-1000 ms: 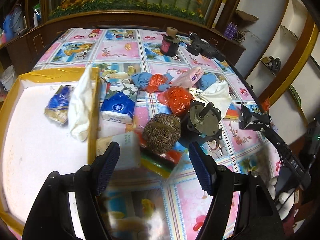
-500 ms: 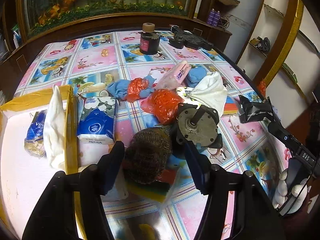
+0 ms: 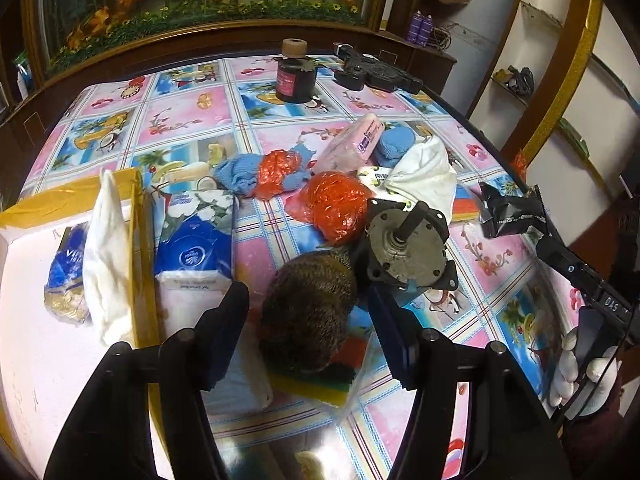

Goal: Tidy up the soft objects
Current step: 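Grasp the brown knit scarf with left tool while right moves to black snack bag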

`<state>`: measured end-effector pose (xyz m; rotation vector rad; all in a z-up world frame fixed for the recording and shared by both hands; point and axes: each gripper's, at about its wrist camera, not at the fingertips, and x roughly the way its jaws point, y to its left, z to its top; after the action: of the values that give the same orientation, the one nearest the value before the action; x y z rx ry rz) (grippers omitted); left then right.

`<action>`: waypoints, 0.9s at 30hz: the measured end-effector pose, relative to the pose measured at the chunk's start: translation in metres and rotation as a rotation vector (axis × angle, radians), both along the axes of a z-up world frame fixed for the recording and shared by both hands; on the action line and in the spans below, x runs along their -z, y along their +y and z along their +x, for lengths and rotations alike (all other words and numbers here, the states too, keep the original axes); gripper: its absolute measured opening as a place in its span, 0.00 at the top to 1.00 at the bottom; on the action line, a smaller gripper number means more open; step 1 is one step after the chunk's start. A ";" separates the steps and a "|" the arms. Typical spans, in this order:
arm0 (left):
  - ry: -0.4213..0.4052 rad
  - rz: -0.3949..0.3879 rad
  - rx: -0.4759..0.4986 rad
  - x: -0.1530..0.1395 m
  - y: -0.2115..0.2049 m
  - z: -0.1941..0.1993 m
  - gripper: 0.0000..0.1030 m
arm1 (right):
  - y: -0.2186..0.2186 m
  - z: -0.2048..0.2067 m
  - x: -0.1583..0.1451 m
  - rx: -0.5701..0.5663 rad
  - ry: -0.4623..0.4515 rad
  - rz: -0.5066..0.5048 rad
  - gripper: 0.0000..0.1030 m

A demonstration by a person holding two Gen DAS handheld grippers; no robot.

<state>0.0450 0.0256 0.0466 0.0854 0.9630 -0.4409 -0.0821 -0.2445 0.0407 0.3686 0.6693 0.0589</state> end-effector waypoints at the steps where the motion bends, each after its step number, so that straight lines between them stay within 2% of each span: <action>1: -0.002 0.009 0.010 0.001 -0.004 0.000 0.41 | 0.000 0.000 0.000 0.002 0.001 0.001 0.01; 2: -0.001 0.018 0.018 0.003 -0.007 0.000 0.43 | -0.001 0.000 0.000 0.002 0.001 0.002 0.01; 4: -0.014 0.076 0.013 0.007 -0.013 -0.001 0.57 | -0.002 0.000 0.001 0.006 0.001 0.004 0.01; 6: -0.021 0.066 0.001 0.006 -0.010 -0.002 0.64 | -0.005 0.000 0.001 0.010 0.001 0.011 0.01; 8: -0.007 0.012 -0.021 0.002 0.000 -0.002 0.65 | -0.009 -0.002 0.000 0.019 -0.004 0.026 0.01; 14: -0.057 -0.104 -0.072 -0.023 0.026 -0.025 0.65 | -0.044 -0.021 -0.005 0.127 -0.065 0.141 0.01; 21: -0.126 -0.216 -0.071 -0.052 0.051 -0.069 0.65 | -0.074 0.001 0.003 0.164 0.084 0.196 0.01; 27: -0.131 -0.296 -0.103 -0.055 0.082 -0.094 0.65 | -0.099 0.026 0.003 0.185 0.188 0.311 0.01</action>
<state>-0.0487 0.1074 0.1014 -0.2005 0.7617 -0.4728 -0.0560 -0.3435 0.0376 0.7404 0.8108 -0.0494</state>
